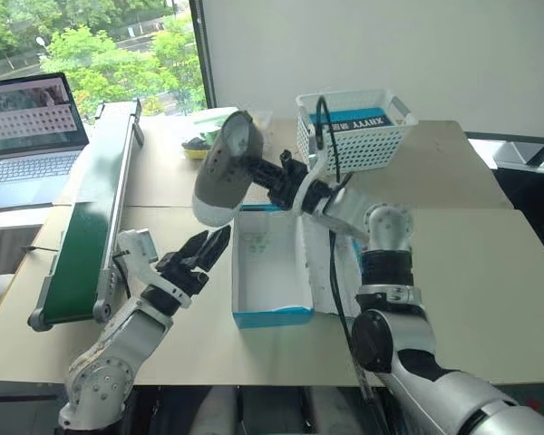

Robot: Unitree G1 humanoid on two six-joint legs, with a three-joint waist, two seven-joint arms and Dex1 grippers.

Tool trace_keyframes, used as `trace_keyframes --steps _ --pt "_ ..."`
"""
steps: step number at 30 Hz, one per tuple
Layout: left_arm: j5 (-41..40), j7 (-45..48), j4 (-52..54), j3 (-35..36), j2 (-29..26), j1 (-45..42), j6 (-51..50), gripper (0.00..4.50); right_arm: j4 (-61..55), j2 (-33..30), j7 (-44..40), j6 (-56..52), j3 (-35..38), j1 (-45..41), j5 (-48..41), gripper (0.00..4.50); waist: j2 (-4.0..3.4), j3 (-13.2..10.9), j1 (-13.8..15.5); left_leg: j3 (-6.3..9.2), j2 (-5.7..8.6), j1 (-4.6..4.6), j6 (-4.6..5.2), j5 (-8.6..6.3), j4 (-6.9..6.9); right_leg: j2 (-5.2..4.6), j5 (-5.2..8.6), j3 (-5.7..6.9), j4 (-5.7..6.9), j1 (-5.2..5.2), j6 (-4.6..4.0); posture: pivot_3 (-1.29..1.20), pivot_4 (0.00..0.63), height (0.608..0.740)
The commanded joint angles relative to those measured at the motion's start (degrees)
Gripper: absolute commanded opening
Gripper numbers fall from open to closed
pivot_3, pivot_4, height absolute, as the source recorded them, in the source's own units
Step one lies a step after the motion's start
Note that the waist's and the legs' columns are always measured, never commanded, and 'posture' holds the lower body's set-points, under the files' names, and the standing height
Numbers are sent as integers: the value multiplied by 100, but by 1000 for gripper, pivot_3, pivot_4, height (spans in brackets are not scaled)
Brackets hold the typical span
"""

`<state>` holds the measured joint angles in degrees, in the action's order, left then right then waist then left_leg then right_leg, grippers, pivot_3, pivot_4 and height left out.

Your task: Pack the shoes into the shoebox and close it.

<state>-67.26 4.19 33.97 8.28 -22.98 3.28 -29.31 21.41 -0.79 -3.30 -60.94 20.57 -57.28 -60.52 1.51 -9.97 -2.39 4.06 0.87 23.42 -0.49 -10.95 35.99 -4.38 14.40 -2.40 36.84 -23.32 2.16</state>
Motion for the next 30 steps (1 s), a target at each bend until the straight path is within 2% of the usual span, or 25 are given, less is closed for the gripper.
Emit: trace_keyframes --steps 1,6,12,20,25,26,27,30 --pt "554 354 397 -20 -500 199 -190 3838 -509 -535 98 -685 -242 -241 113 208 -2 -1 3 0 1 1 0 0 0 -1 0 0 -2 0 0 0 150 738" --pt "1069 963 480 -7 -1158 631 -344 3838 -1103 -1071 676 -2077 -573 -186 287 208 -9 -6 -25 -3 1 30 0 0 -4 -3 0 -4 -5 -28 1 0 150 738" --pt "1302 1271 467 68 -1310 594 -393 3838 -1624 -1036 1178 -2701 -913 215 1018 208 -10 -7 -13 -13 -4 62 2 2 -1 -1 1 -14 19 -77 -3 0 150 738" --pt "1575 1331 572 -61 -1221 466 -486 3838 -1497 -883 1113 -2153 -1823 573 2319 208 -9 -6 -27 -15 -3 70 2 2 3 -1 1 -13 21 -83 -2 0 150 738" --pt "1620 1298 667 -42 -1131 523 -513 3838 -1478 -816 928 -1984 -1971 476 2746 208 -9 -6 -13 -14 -5 61 3 3 9 0 0 -12 26 -74 -2 0 150 738" --pt "1629 1291 682 -38 -1113 534 -519 3838 -1501 -775 905 -1925 -1922 446 2796 1200 -9 -6 -13 -14 -4 61 3 3 12 0 0 -11 27 -73 -2 0 150 738" --pt "1637 1287 692 -35 -1100 540 -526 3838 -1517 -742 884 -1886 -1881 426 2840 1432 -9 -6 -13 -14 -4 61 4 3 13 0 -1 -12 27 -73 -2 0 150 738" --pt "1667 1285 712 -27 -1053 551 -549 3838 -1536 -699 788 -1826 -1843 305 2988 2489 -9 -6 -11 -14 -4 62 4 4 13 0 -2 -12 27 -75 -1 0 150 738"
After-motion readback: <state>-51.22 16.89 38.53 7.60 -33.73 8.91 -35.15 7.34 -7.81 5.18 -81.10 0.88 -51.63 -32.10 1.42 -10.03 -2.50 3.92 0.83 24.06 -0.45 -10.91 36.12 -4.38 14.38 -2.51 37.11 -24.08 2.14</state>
